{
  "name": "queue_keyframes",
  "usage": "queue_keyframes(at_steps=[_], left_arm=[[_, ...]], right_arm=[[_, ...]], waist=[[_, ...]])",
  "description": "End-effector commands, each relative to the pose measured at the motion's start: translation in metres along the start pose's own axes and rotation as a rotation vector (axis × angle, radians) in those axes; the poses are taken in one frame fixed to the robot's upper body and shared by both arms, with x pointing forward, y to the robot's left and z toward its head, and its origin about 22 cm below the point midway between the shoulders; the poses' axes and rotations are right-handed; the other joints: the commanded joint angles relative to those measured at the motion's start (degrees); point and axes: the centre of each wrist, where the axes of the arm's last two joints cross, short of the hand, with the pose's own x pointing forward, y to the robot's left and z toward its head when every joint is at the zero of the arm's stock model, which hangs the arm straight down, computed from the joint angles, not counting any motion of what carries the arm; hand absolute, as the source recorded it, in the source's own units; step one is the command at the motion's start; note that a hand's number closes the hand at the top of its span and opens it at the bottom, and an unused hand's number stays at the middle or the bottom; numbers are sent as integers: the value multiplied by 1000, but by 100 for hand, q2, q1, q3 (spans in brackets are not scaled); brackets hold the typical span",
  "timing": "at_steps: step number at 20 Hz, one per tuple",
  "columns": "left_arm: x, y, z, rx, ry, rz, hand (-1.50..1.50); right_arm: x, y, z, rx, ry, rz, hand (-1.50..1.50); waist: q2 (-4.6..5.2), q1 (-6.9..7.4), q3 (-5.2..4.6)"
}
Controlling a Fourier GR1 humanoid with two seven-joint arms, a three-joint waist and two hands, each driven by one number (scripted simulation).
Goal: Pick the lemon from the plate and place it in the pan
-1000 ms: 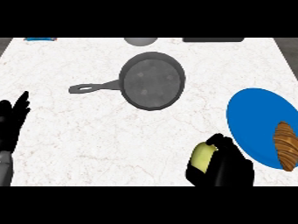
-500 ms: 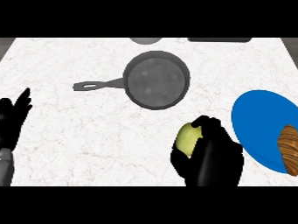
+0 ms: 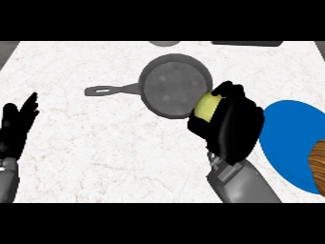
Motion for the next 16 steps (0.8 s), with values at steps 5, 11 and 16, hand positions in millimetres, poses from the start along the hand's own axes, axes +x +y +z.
queue_keyframes(at_steps=[5, 11, 16], left_arm=[[9, -10, -5, -15, -24, -16, 0], [11, -15, -5, -35, -38, -9, 0], [20, -5, -14, -29, -39, -7, 0]], right_arm=[[14, 36, -63, 52, 294, -138, 150], [0, 82, -83, 90, 329, -158, 150], [-8, 100, -101, 111, 342, -262, 150]], waist=[[55, 110, 8], [83, 208, 12], [143, 244, 18]])
